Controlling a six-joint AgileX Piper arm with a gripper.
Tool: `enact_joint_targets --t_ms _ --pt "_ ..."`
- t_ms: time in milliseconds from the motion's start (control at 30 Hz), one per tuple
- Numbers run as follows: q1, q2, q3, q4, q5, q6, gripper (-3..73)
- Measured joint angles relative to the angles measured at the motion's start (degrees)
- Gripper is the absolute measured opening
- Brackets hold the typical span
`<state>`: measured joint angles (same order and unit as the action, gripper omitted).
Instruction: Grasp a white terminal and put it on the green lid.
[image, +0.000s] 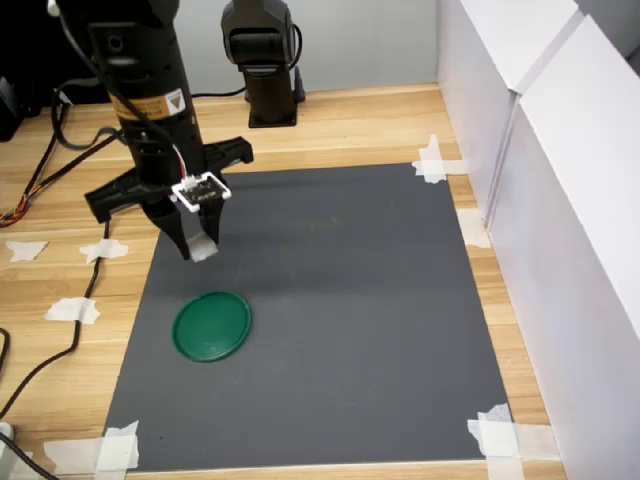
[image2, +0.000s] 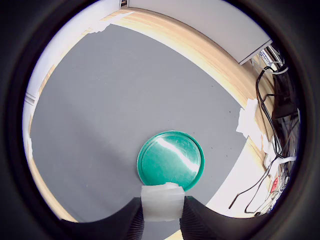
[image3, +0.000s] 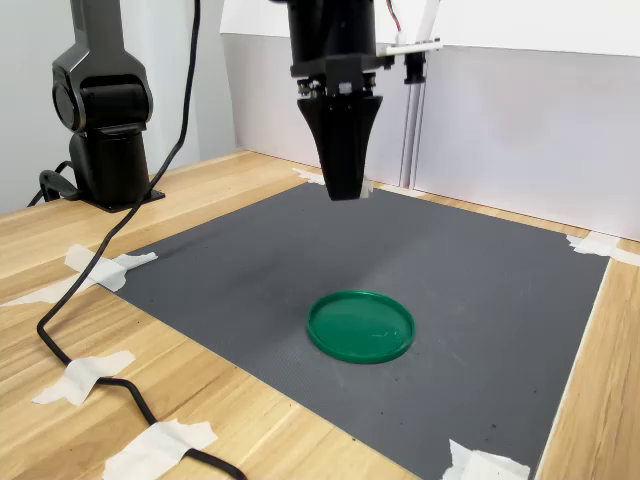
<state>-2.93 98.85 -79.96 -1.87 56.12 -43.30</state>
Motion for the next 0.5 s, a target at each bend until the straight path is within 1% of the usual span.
enact_joint_targets --t_ms 200,500 --pt "0.0 3.59 0.0 0.11 -3.17 -0.12 27.5" --pt "0.0 8.76 0.0 -0.38 -5.03 -0.12 27.5"
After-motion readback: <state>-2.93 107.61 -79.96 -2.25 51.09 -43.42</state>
